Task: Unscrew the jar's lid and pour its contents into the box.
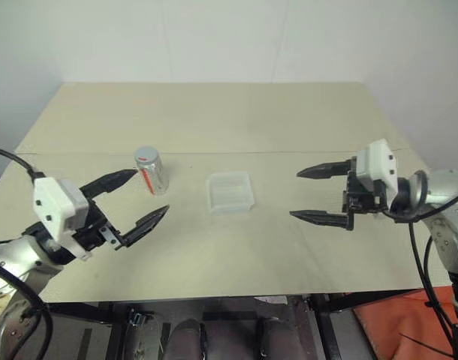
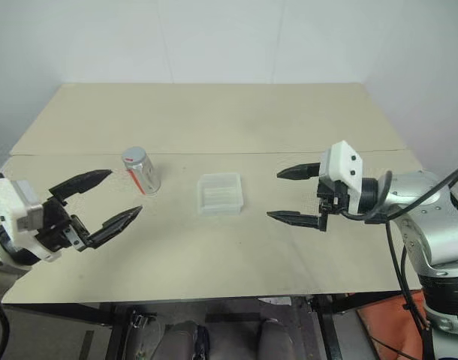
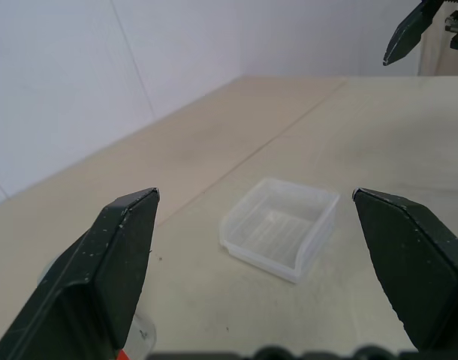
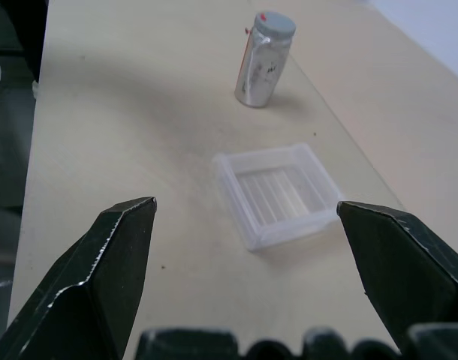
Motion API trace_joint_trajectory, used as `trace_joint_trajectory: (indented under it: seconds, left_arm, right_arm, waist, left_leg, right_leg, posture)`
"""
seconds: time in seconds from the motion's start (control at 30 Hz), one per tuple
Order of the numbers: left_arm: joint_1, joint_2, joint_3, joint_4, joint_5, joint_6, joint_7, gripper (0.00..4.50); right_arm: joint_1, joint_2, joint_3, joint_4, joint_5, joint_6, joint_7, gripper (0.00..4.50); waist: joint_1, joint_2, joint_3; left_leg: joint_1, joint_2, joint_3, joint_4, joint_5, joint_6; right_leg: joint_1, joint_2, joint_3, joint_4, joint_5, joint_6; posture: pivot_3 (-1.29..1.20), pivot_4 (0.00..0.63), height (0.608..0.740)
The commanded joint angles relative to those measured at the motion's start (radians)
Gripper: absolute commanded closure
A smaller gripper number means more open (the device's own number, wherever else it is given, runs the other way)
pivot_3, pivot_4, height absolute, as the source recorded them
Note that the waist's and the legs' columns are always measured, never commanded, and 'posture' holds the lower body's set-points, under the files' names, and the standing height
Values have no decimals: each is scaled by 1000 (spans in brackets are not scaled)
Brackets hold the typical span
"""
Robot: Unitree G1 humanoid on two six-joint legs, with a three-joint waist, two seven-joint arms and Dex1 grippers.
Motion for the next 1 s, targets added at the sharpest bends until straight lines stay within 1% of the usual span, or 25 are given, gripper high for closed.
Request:
trace_joint_trajectory:
  seconds: [0.03,0.37,0.53,0.6,0.7,0.77,0.87,1.0]
  left_arm:
    - [-14,8,10,-8,0,-31,-11,9]
    - [-26,56,25,56,1,-51,-99,9]
    - [-25,58,30,55,0,-50,-93,9]
    - [-16,44,31,50,11,-43,-61,9]
    - [26,-34,0,43,97,-41,68,9]
    - [64,-127,-29,21,141,-94,126,9]
    - [88,-232,-81,-13,221,-61,273,9]
    - [34,-366,-162,4,311,-31,459,9]
  right_arm:
    - [-10,-5,-22,-21,10,-26,13,0]
    - [19,-11,-31,-36,-5,-27,1,0]
    - [28,-4,-27,-47,-10,-24,-13,0]
    - [30,-1,-27,-52,-14,-19,-23,0]
    - [35,0,-26,-68,-10,-11,-29,0]
    - [44,-3,-31,-79,-2,-6,-29,0]
    - [57,-5,-35,-86,-2,-4,-31,0]
    - [66,-5,-34,-96,-1,2,-36,0]
  waist:
    - [-1,0,0]
    - [-2,0,0]
    - [-2,0,0]
    - [-2,0,0]
    - [-2,0,0]
    - [-5,0,0]
    - [-3,-1,0]
    - [3,-1,0]
  left_leg:
    - [0,0,0,0,0,0]
    - [0,0,0,0,0,0]
    - [0,0,0,0,0,0]
    - [0,0,0,0,0,0]
    - [0,0,0,0,0,0]
    - [0,0,-1,0,0,0]
    - [0,0,-1,0,0,0]
    - [1,0,-2,1,0,0]
  right_leg:
    - [0,0,0,0,0,0]
    - [0,0,0,0,0,0]
    - [0,0,0,0,0,0]
    - [0,0,0,0,0,0]
    - [0,0,0,0,0,0]
    - [0,0,0,0,0,0]
    - [0,0,0,0,0,0]
    - [3,0,0,0,1,0]
  posture:
    - [0,150,740]
    - [0,150,740]
    - [0,150,740]
    - [0,150,740]
    - [0,150,740]
    - [0,150,740]
    - [0,150,740]
    - [0,150,740]
